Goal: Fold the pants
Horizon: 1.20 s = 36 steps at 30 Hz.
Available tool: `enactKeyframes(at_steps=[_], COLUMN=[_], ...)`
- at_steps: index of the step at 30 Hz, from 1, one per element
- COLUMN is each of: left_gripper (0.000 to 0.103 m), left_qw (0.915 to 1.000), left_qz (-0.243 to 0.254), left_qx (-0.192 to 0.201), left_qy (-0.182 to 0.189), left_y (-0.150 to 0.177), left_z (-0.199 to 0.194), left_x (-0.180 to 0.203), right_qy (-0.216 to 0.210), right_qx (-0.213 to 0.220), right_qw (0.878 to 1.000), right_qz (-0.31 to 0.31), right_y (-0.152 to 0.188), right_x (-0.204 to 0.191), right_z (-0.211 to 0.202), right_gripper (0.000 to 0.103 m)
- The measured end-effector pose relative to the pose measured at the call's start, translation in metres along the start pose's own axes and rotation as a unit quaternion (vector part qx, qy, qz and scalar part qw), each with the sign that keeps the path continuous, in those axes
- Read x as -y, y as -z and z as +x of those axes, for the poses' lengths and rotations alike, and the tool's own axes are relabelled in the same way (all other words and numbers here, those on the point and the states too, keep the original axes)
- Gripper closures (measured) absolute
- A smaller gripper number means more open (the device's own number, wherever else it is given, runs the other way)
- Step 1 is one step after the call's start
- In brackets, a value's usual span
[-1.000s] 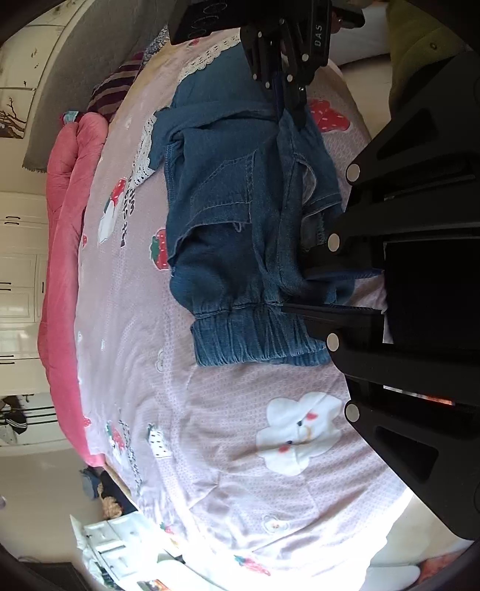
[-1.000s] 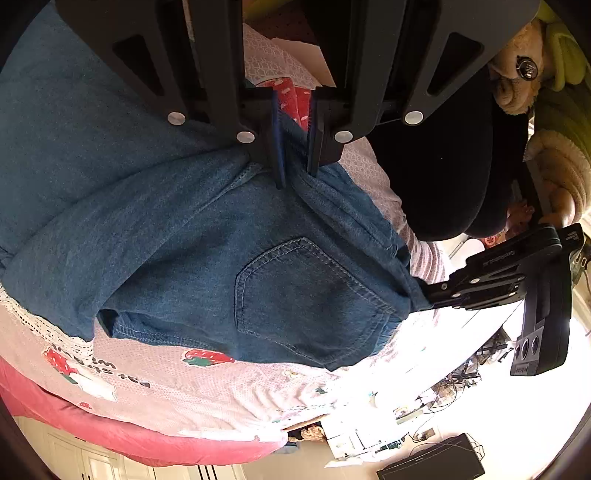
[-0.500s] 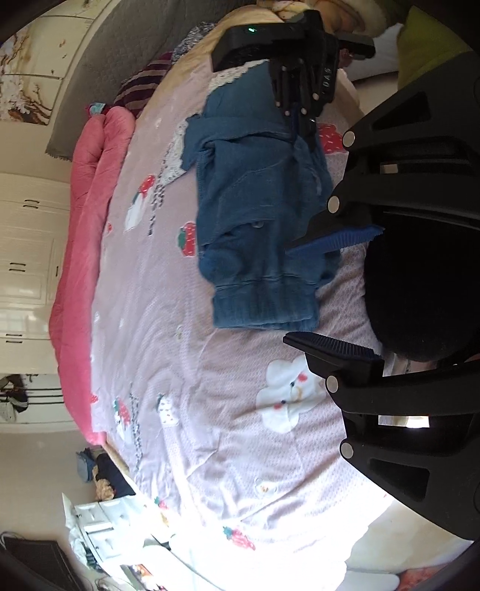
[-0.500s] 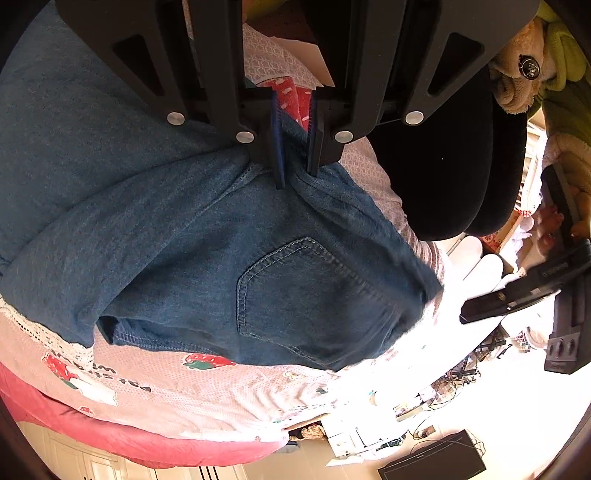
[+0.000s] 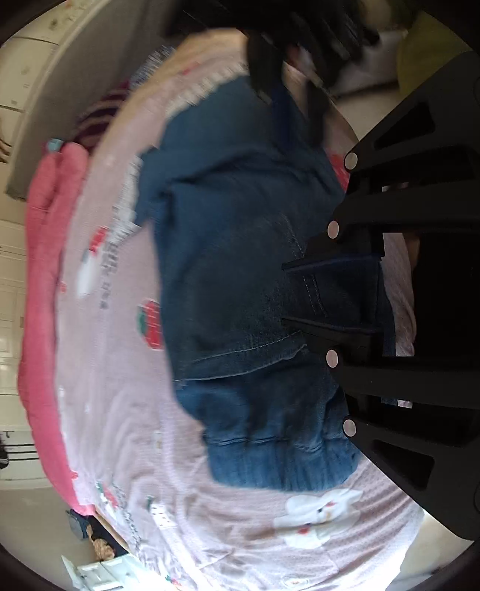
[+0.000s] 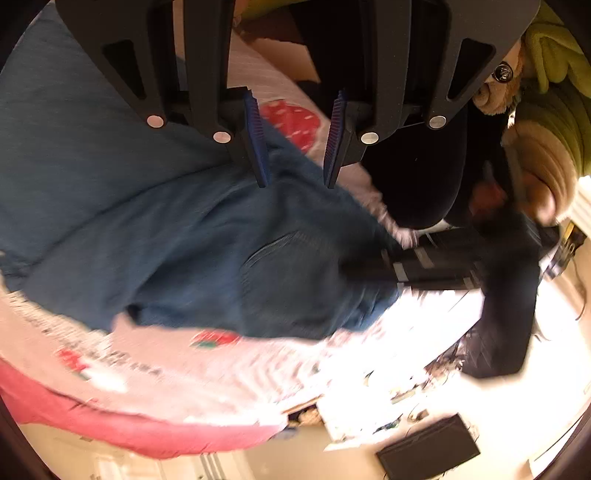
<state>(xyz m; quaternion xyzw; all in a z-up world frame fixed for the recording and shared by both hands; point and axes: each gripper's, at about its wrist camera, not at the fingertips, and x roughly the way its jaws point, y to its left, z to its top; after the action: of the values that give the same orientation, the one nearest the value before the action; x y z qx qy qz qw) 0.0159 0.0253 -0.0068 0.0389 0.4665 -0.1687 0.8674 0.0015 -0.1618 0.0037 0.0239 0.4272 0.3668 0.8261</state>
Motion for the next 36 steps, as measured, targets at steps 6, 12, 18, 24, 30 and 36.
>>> enactKeyframes(at_steps=[6, 12, 18, 24, 30, 36], left_gripper=[0.088, 0.088, 0.087, 0.05, 0.035, 0.034], left_qw=[0.9997, 0.9994, 0.999, 0.9972, 0.9954, 0.9916], left_qz=[-0.02, -0.028, -0.035, -0.019, 0.01, 0.007], left_qx=[-0.005, -0.004, 0.005, 0.05, 0.065, 0.049], left_qy=[0.013, 0.022, 0.027, 0.053, 0.07, 0.119], left_y=[0.017, 0.019, 0.015, 0.0, -0.023, -0.039], left_z=[0.008, 0.008, 0.004, -0.032, -0.031, -0.01], left_x=[-0.009, -0.014, -0.014, 0.002, 0.028, 0.049], right_qy=[0.04, 0.071, 0.034, 0.057, 0.107, 0.149], right_qx=[0.02, -0.027, -0.006, 0.061, 0.071, 0.04], right_qw=[0.999, 0.995, 0.996, 0.993, 0.99, 0.987], right_qz=[0.011, 0.059, 0.084, 0.088, 0.066, 0.042], right_y=[-0.019, -0.012, -0.015, -0.041, -0.079, -0.12], right_x=[0.023, 0.057, 0.063, 0.075, 0.098, 0.124], right_z=[0.002, 0.036, 0.017, -0.035, -0.048, -0.025], right_gripper=[0.068, 0.067, 0.062, 0.045, 0.026, 0.018])
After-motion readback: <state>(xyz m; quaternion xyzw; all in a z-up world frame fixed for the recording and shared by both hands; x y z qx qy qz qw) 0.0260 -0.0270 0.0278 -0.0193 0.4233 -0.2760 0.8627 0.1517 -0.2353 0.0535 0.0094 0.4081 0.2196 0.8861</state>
